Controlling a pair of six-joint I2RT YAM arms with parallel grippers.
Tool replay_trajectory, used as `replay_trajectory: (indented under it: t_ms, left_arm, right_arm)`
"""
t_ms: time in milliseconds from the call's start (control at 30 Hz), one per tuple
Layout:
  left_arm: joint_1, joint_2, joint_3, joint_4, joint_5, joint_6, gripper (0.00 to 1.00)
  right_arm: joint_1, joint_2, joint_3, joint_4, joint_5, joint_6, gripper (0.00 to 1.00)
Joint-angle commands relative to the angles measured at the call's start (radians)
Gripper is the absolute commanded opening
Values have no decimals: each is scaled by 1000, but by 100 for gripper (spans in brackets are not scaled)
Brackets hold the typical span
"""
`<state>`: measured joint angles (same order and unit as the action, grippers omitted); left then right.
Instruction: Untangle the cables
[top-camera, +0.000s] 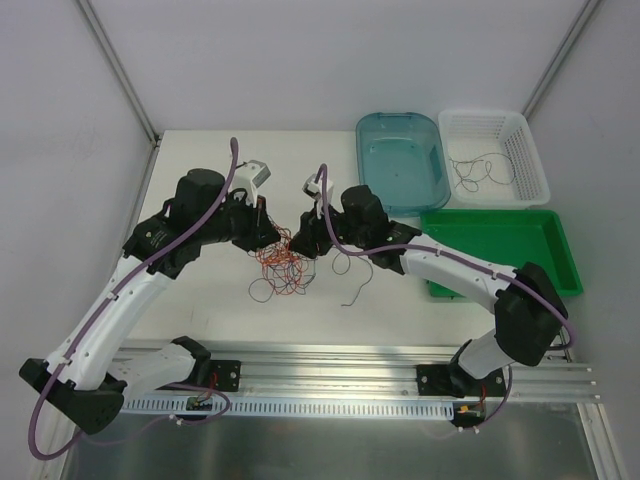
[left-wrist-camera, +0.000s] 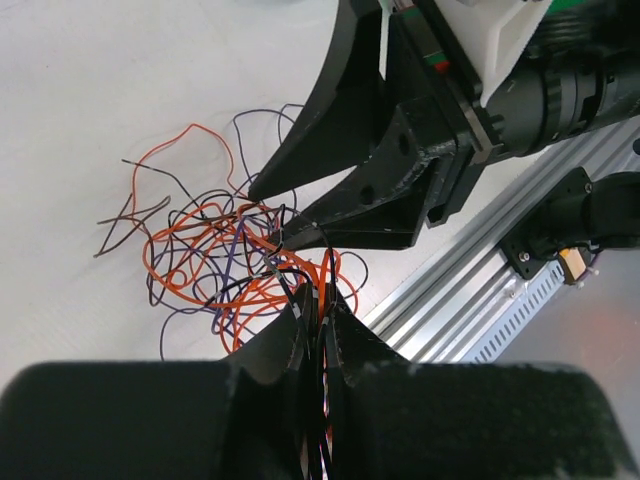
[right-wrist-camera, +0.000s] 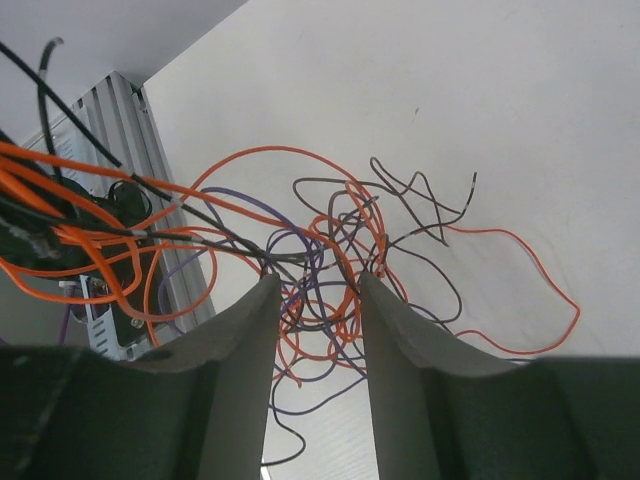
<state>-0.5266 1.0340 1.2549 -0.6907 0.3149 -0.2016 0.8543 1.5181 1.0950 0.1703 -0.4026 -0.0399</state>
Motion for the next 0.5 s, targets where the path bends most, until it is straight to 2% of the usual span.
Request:
replay_trajectory:
  t_ms: [0, 133, 233, 300, 433, 467]
  left_arm:
    - [-19, 6, 35, 37, 23, -13, 0]
    - [-30, 5, 34, 39, 4, -16, 0]
    - [-30, 3, 32, 39, -16, -18, 0]
    - [-30, 0, 23, 39, -30, -16, 0]
    - [-30, -3, -9, 37, -115, -18, 0]
    - [-30, -5, -26, 37, -182, -22, 0]
  right_arm:
    - [-3, 11, 58, 80, -28, -14, 40]
    - [-3, 36, 72, 89, -45, -11, 35]
    - [-4, 37, 74, 89, -47, -11, 21]
    - [-4, 31, 74, 69, -39, -18, 16]
    - [-3, -10, 54, -1, -4, -72, 4]
    - [-3, -34, 48, -44, 10, -83, 3]
